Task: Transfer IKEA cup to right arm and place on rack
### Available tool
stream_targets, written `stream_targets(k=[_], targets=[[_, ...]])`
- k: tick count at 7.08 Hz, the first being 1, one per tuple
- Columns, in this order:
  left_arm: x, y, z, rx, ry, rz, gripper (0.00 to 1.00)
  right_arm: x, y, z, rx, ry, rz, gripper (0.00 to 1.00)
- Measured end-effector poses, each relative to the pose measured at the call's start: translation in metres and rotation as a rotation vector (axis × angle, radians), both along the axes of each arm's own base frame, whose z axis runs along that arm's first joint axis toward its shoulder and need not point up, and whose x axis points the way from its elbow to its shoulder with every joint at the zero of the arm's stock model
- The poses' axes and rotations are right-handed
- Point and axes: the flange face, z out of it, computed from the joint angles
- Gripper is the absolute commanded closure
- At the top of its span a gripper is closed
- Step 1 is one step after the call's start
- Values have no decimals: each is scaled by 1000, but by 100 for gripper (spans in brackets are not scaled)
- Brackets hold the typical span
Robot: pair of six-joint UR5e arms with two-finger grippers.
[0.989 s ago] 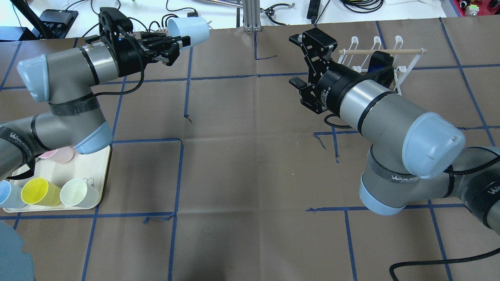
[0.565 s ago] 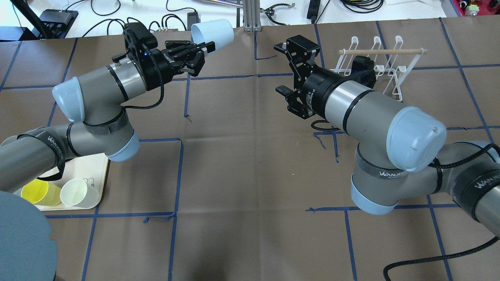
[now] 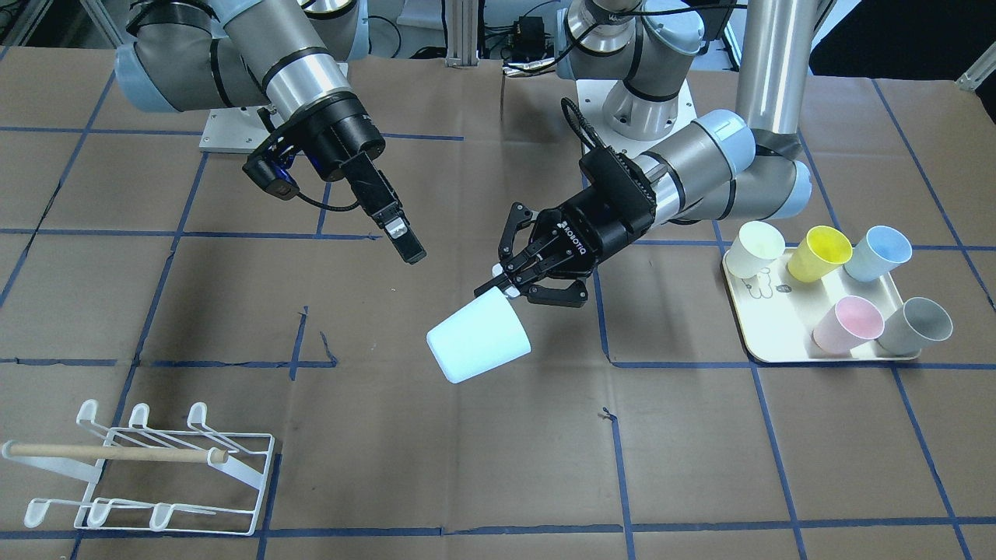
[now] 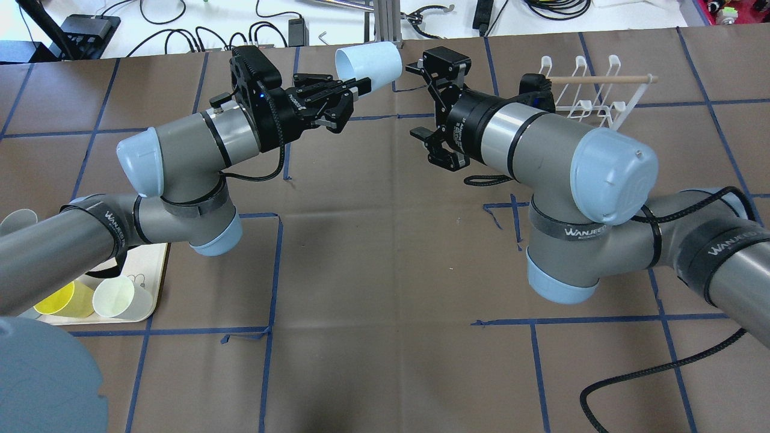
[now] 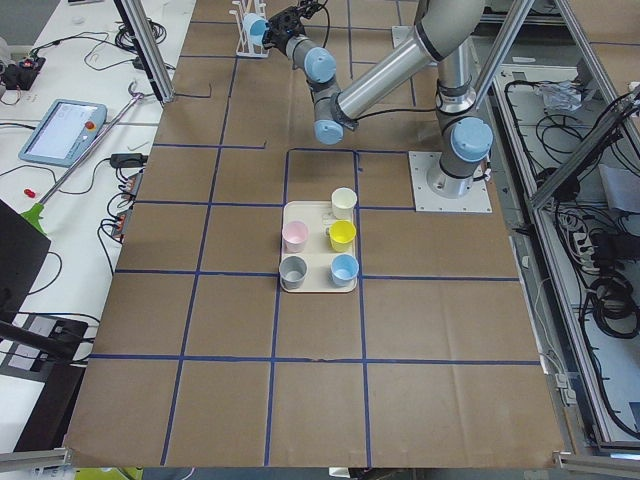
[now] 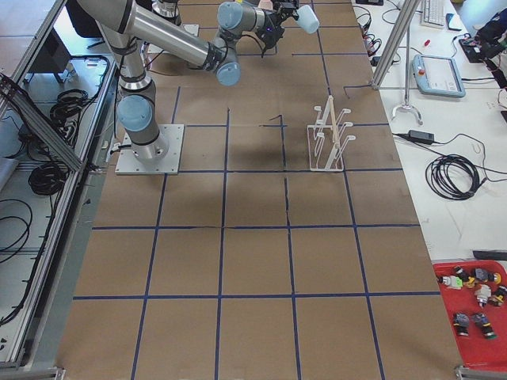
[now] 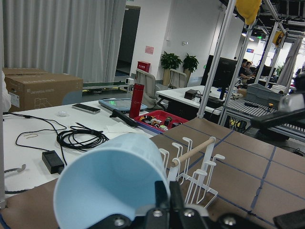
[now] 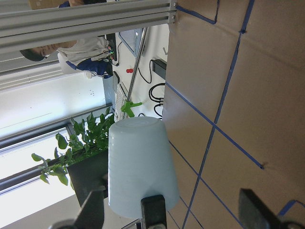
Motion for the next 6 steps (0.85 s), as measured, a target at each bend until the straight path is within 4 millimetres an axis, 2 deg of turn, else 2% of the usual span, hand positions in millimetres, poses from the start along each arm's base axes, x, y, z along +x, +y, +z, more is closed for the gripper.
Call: stream_targets(k=[2, 4, 6], targets=[[-3, 11, -3, 16, 2, -6, 93, 4, -12, 1, -8, 5, 6, 0], [-3, 13, -3, 20, 2, -5, 93, 7, -31, -4, -7, 6, 12, 0], [-4, 13, -3, 18, 1, -5, 93, 9, -40, -11, 3, 10, 14, 1]])
